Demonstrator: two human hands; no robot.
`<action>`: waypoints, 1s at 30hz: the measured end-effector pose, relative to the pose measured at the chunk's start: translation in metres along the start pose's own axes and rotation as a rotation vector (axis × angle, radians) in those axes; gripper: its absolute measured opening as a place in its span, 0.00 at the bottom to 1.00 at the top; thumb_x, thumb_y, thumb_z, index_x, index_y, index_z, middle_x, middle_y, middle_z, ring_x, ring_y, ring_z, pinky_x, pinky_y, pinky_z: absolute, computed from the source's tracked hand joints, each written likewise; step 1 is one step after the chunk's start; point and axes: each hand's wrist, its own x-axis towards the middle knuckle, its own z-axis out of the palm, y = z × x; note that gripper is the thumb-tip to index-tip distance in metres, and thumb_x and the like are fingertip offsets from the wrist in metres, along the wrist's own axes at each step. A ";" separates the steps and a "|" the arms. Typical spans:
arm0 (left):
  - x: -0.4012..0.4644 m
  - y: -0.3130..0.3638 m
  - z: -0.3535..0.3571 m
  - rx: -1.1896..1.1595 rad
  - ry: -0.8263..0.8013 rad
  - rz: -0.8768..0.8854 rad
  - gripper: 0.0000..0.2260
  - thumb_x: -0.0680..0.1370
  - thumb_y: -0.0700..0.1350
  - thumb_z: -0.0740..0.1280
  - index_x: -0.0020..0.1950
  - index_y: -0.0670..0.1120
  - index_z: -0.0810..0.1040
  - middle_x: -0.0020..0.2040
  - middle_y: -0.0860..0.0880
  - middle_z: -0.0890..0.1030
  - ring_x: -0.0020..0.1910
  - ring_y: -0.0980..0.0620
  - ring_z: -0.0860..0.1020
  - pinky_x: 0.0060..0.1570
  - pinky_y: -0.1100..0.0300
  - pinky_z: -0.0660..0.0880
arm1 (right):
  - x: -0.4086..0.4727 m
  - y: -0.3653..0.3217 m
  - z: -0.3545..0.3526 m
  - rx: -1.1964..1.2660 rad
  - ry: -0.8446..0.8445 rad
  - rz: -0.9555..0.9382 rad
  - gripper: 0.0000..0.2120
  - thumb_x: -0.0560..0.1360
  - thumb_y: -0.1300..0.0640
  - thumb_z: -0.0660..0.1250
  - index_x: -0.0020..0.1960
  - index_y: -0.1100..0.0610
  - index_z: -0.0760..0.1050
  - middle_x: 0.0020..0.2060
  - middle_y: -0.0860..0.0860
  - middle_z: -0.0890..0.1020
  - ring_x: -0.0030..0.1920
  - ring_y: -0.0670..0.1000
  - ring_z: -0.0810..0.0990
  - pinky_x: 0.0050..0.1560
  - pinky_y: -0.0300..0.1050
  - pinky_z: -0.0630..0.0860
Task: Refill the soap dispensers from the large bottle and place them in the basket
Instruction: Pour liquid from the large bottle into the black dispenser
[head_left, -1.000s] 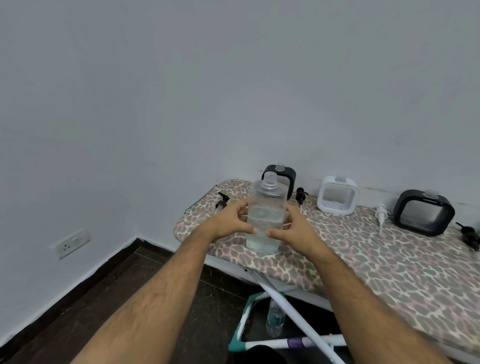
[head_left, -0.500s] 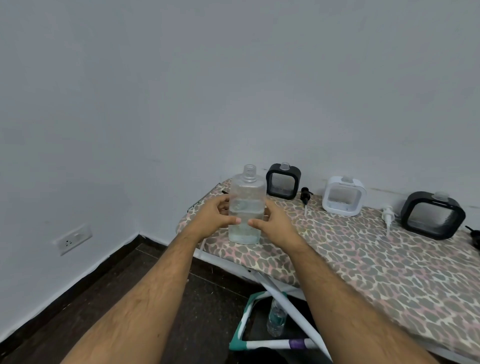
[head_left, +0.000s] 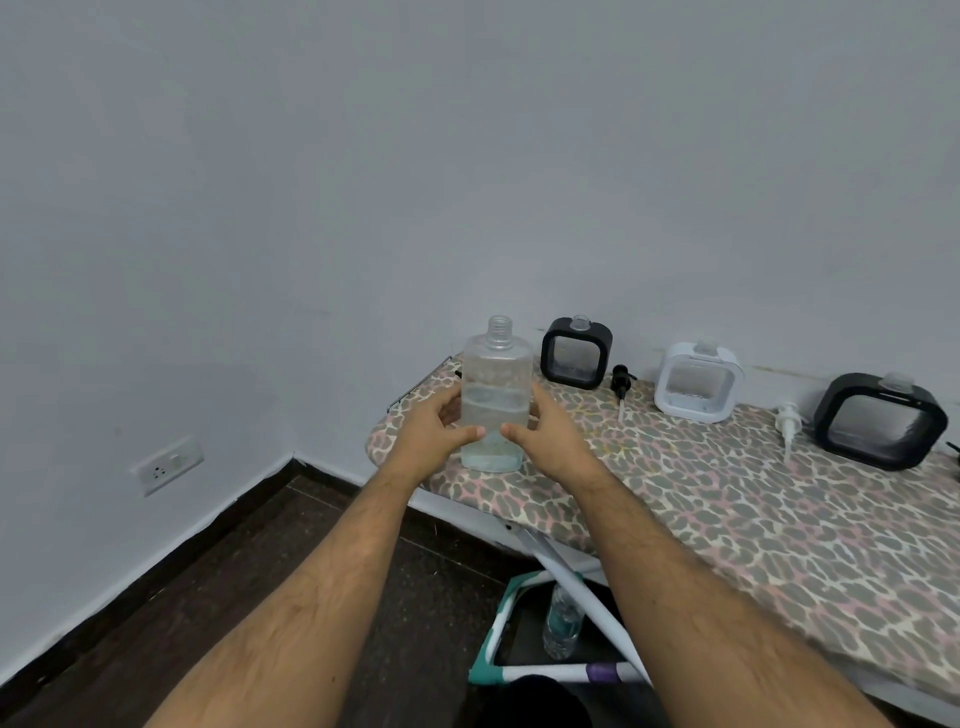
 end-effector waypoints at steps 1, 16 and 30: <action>-0.003 0.000 0.003 0.031 0.043 0.000 0.31 0.70 0.40 0.78 0.72 0.46 0.73 0.63 0.53 0.80 0.62 0.55 0.78 0.65 0.52 0.75 | -0.001 0.000 -0.001 -0.014 0.007 -0.005 0.33 0.77 0.64 0.70 0.77 0.47 0.62 0.61 0.48 0.79 0.58 0.46 0.78 0.44 0.32 0.75; -0.067 0.058 0.108 0.003 0.158 0.150 0.19 0.78 0.50 0.70 0.69 0.50 0.75 0.60 0.57 0.80 0.53 0.67 0.78 0.54 0.68 0.77 | -0.045 0.007 -0.077 -0.115 0.245 0.030 0.26 0.77 0.51 0.72 0.72 0.54 0.69 0.61 0.52 0.77 0.56 0.50 0.78 0.57 0.52 0.79; 0.073 0.052 0.171 -0.101 0.242 -0.078 0.28 0.79 0.52 0.68 0.77 0.47 0.65 0.72 0.49 0.72 0.69 0.53 0.70 0.67 0.57 0.67 | 0.032 0.040 -0.137 0.011 0.282 0.090 0.30 0.78 0.62 0.69 0.77 0.54 0.63 0.72 0.55 0.72 0.69 0.53 0.73 0.59 0.45 0.75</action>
